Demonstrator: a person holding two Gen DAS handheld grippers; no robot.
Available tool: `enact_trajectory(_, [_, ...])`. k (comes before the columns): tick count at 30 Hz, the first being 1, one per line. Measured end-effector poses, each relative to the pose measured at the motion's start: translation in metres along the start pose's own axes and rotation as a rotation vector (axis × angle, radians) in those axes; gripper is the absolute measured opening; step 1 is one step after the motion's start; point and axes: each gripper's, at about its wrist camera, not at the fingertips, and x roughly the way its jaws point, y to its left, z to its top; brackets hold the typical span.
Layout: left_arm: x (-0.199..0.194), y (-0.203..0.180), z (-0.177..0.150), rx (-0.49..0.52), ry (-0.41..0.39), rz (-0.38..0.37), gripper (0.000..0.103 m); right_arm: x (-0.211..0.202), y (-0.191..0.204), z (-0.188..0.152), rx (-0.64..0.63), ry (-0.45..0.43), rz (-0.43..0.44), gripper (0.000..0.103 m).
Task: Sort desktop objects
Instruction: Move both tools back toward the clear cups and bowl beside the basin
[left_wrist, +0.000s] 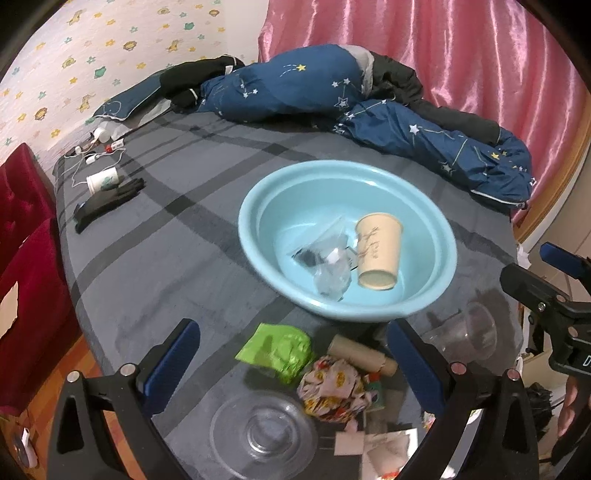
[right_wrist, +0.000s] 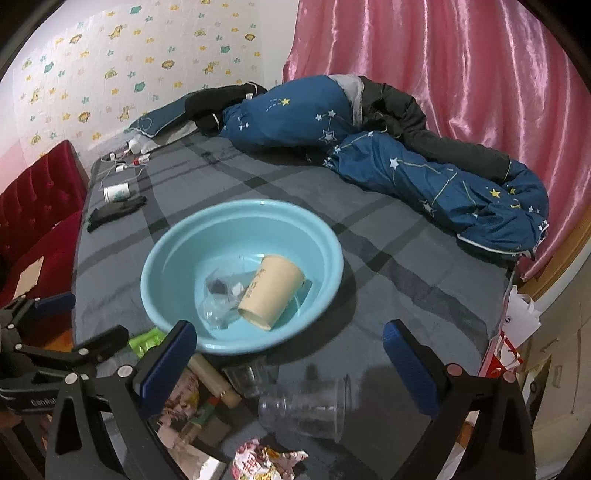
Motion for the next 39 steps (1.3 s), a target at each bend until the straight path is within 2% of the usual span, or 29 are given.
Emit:
enact_trajectory(25, [0.022,0.017,-0.076,-0.041,0.05,0.005,0.103,0.033,0.006,-0.056,-0.03,0.069,-0.07,0.103])
enact_trajectory(35, [0.033,0.02,-0.093,-0.055,0.057,-0.003,0.103,0.059,0.01,-0.077,-0.042,0.132,-0.076,0.103])
enact_trajectory(39, [0.034,0.021,-0.098,-0.061,0.031,-0.006,0.103,0.07,0.008,-0.084,-0.033,0.152,-0.08,0.103])
